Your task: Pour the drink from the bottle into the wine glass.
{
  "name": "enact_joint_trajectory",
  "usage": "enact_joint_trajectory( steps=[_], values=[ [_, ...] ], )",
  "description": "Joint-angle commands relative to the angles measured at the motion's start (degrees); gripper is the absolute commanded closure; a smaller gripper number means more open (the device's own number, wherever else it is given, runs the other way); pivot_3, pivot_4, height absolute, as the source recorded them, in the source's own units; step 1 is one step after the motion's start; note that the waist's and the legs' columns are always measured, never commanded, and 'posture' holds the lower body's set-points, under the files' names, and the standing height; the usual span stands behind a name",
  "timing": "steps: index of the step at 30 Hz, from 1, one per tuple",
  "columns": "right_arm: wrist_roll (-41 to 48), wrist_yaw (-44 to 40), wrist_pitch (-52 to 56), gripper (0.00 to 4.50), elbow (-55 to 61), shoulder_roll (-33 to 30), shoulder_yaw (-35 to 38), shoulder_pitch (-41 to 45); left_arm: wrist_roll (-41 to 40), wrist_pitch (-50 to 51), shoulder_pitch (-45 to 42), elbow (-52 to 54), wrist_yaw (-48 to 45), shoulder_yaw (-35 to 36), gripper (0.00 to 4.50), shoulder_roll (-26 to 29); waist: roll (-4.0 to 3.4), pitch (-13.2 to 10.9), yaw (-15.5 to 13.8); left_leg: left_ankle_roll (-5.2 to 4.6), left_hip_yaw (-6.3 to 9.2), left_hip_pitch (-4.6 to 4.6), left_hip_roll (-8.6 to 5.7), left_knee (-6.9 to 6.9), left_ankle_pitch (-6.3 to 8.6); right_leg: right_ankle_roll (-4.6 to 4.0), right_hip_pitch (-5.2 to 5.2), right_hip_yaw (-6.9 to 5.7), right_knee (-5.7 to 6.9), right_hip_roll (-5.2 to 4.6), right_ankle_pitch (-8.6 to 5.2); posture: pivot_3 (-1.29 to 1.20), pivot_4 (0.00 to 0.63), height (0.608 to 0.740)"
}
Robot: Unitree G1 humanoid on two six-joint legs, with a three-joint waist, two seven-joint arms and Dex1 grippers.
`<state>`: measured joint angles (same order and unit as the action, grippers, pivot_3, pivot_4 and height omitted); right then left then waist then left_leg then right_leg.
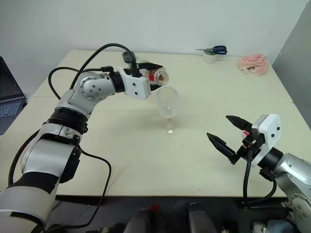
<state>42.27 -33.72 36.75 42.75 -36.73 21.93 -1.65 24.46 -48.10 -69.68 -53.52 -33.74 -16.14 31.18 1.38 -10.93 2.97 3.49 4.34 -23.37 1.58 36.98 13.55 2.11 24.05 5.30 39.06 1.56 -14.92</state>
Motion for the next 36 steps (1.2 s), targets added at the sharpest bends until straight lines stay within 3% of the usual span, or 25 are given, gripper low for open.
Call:
enact_joint_trajectory(
  steps=[1,36],
  values=[
    [0.5,0.1,-1.2,0.00,0.1,-0.6,-0.1,0.6,1.9,-1.4,-3.4,1.4,3.8,-0.5,2.35,0.4,0.00,0.0,0.0,0.00,0.00,0.00,0.00,0.00,0.00,0.00,0.00,0.00,0.00,0.00,0.00,0.00,0.150,0.740],
    [-1.0,2.2,-1.1,0.00,-1.3,-1.2,-2.0,3.7,12.6,-6.7,-7.2,-1.1,16.1,-5.5,2.35,3.4,0.00,0.0,-0.1,0.00,-0.04,0.01,-0.02,0.03,0.00,-0.09,-0.01,0.04,0.05,-0.02,0.08,0.00,0.150,0.740]
  ],
)
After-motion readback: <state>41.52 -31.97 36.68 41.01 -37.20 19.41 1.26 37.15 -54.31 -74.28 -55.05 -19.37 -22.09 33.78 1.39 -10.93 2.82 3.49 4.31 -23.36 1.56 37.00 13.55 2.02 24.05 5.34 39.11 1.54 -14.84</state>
